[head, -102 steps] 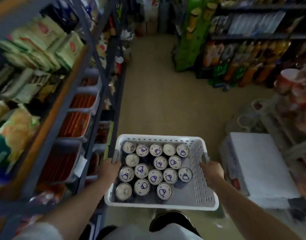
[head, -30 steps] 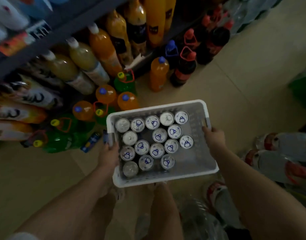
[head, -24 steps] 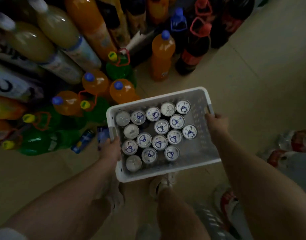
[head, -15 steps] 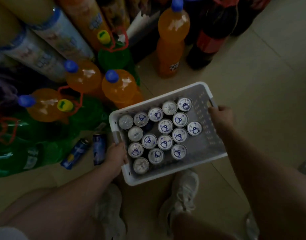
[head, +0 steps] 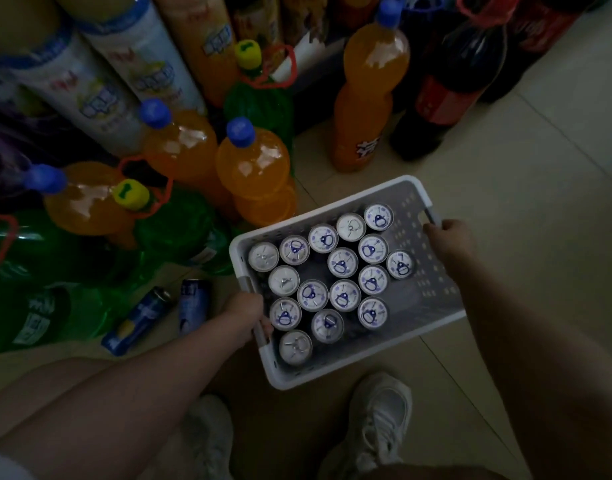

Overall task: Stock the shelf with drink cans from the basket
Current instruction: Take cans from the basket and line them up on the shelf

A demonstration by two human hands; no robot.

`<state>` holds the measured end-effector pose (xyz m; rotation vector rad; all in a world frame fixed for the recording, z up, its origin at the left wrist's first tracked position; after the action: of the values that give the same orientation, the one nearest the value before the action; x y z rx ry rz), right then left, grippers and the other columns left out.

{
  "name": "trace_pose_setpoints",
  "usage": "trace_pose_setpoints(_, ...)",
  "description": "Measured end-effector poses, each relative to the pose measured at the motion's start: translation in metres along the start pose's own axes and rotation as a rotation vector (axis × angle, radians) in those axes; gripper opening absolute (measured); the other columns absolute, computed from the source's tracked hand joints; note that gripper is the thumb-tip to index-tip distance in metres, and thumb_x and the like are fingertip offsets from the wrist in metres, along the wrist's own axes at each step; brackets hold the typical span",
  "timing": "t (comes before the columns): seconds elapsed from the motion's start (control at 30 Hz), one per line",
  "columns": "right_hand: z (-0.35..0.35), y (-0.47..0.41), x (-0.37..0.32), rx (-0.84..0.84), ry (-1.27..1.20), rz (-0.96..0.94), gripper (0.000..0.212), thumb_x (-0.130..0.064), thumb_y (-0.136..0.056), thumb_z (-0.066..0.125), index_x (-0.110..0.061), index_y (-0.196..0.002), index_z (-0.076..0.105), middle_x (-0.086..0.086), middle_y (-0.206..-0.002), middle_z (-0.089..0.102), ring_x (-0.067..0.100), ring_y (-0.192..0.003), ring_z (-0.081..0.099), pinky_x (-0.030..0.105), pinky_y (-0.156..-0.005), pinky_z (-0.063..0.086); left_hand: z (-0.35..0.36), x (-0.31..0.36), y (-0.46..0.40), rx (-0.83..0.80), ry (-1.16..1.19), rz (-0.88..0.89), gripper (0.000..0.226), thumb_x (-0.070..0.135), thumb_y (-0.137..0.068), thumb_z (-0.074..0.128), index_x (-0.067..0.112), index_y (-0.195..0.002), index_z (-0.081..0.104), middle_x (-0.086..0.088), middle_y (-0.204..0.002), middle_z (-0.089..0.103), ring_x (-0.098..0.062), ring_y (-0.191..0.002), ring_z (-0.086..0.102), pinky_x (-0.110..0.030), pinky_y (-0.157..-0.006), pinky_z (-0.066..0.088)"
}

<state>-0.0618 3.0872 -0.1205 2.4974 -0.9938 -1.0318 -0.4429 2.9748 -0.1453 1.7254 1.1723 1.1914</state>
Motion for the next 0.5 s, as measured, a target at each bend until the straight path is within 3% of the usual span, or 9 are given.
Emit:
trace_pose_setpoints(0.03, 0.0, 0.0, -0.003, -0.007, 0.066, -0.007, 0.034, -0.021, -0.089, 0.052, 0.008, -0.104, 0.063, 0.024, -0.088, 0.062, 0.037, -0.087, 0.061, 0.035, -0.071, 0.042, -0.003, 0.011, 0.0, -0.03, -0.207, 0.052, 0.019, 0.01, -0.098, 0.035, -0.001, -0.093, 0.049, -0.022, -0.073, 0.056, -0.036, -0.069, 0.057, -0.035, -0.057, 0.044)
trace_pose_setpoints(0.1, -0.002, 0.006, -0.019, 0.022, 0.255, -0.051, 0.037, -0.021, -0.09, 0.051, 0.01, -0.11, 0.057, 0.031, -0.106, 0.062, 0.043, -0.1, 0.059, 0.039, -0.08, 0.045, -0.013, 0.039, 0.002, -0.04, -0.838, 0.246, 0.029, 0.025, -0.098, 0.04, 0.005, -0.111, 0.057, -0.021, -0.108, 0.061, -0.035, -0.102, 0.06, -0.035, -0.076, 0.048)
trace_pose_setpoints(0.17, -0.004, 0.023, -0.057, 0.136, 0.455, -0.215, 0.039, -0.02, -0.09, 0.05, 0.008, -0.119, 0.049, 0.03, -0.12, 0.055, 0.042, -0.108, 0.053, 0.042, -0.09, 0.043, -0.019, 0.074, 0.015, 0.06, -1.255, 0.472, 0.04, 0.042, -0.093, 0.047, 0.012, -0.115, 0.06, -0.013, -0.115, 0.063, -0.029, -0.104, 0.06, -0.032, -0.078, 0.047)
trace_pose_setpoints(0.23, 0.016, 0.056, -0.104, 0.163, 0.49, -0.484, 0.04, -0.016, -0.091, 0.049, -0.001, -0.128, 0.044, 0.023, -0.128, 0.049, 0.04, -0.114, 0.049, 0.044, -0.094, 0.041, -0.02, 0.114, 0.036, 0.236, -1.393, 0.752, 0.034, 0.039, -0.09, 0.049, 0.014, -0.111, 0.057, -0.012, -0.108, 0.066, -0.03, -0.094, 0.063, -0.033, -0.068, 0.046)
trace_pose_setpoints(0.37, 0.118, 0.138, -0.147, -0.261, 0.548, -0.992, 0.036, -0.01, -0.09, 0.049, -0.011, -0.125, 0.054, 0.013, -0.129, 0.055, 0.031, -0.116, 0.051, 0.042, -0.095, 0.045, 0.007, 0.145, 0.071, 0.266, -1.466, 1.28, 0.018, 0.027, -0.09, 0.054, 0.013, -0.101, 0.056, -0.007, -0.098, 0.063, -0.025, -0.089, 0.061, -0.034, -0.063, 0.047)
trace_pose_setpoints(0.43, 0.153, 0.152, -0.148, -0.378, 0.641, -1.107, 0.038, -0.01, -0.09, 0.049, -0.01, -0.128, 0.053, 0.013, -0.134, 0.053, 0.032, -0.122, 0.048, 0.044, -0.099, 0.042, 0.026, 0.132, 0.075, 0.252, -1.66, 1.457, 0.022, 0.027, -0.069, 0.076, 0.014, -0.08, 0.063, -0.004, -0.076, 0.064, -0.021, -0.067, 0.064, -0.028, -0.047, 0.046)
trace_pose_setpoints(0.5, 0.169, 0.148, -0.149, -0.423, 0.753, -1.13, 0.045, -0.014, -0.092, 0.048, -0.014, -0.137, 0.044, 0.007, -0.146, 0.043, 0.028, -0.132, 0.039, 0.043, -0.105, 0.037, 0.033, 0.123, 0.068, 0.267, -1.731, 1.501, 0.034, 0.032, -0.048, 0.086, 0.017, -0.069, 0.064, -0.001, -0.064, 0.062, -0.017, -0.054, 0.063, -0.023, -0.04, 0.044)
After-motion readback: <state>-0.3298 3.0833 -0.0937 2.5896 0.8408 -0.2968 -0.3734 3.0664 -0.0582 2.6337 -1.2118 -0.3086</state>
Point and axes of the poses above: each hand's wrist, its own y-axis away from the middle knuckle, its own z-axis out of the palm, x = y × z, the point moved 10 cm from there along -y, towards the middle knuckle
